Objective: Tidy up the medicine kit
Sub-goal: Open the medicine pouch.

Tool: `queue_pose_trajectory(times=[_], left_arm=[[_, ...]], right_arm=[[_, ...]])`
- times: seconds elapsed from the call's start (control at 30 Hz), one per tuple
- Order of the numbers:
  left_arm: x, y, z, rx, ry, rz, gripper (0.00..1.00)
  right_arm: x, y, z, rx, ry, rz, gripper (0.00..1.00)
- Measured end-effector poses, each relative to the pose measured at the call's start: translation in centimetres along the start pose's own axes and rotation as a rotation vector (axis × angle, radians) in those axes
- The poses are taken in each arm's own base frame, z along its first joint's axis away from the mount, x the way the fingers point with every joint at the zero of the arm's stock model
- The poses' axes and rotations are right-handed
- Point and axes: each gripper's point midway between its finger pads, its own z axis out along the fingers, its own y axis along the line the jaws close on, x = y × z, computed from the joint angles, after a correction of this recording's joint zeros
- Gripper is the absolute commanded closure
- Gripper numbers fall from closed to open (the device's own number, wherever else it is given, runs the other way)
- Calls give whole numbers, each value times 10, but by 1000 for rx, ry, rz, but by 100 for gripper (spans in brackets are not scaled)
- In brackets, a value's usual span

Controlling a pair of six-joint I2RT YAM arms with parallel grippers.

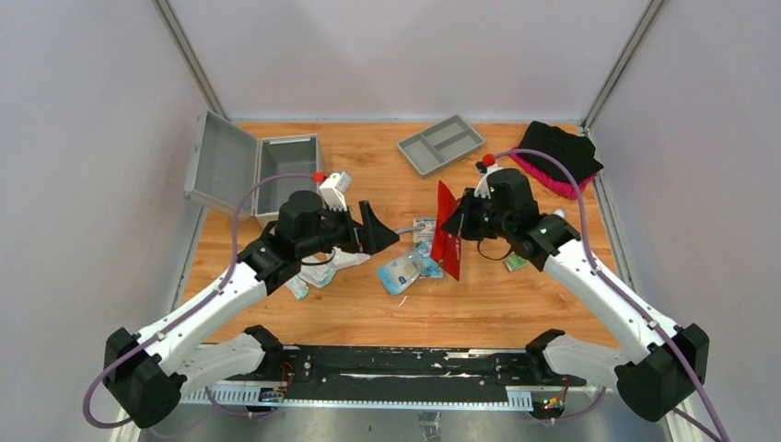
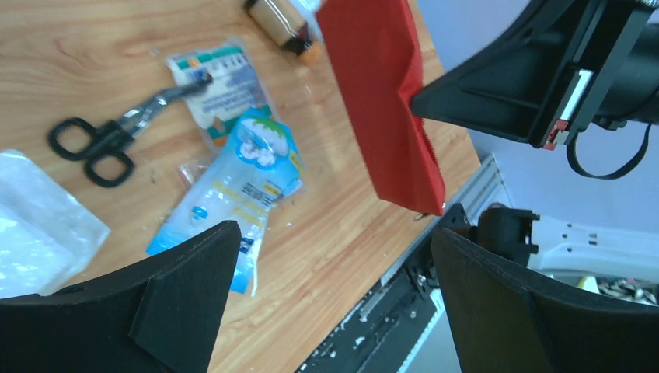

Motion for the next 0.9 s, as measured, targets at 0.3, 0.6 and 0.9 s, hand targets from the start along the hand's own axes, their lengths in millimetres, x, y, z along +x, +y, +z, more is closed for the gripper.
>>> queue_pose_trajectory(times=[0.3,0.6,0.9], left_arm=[[18,-17,20,16,29,-15,10],[24,-26,41,31,65,-22,29],[28,-33,50,44,84,-19,57]], right_arm=[[-2,32,17,-53,-65,124,100],[0,46,28,-80,-60,177,100],[0,54,29,-101,-61,187,100]])
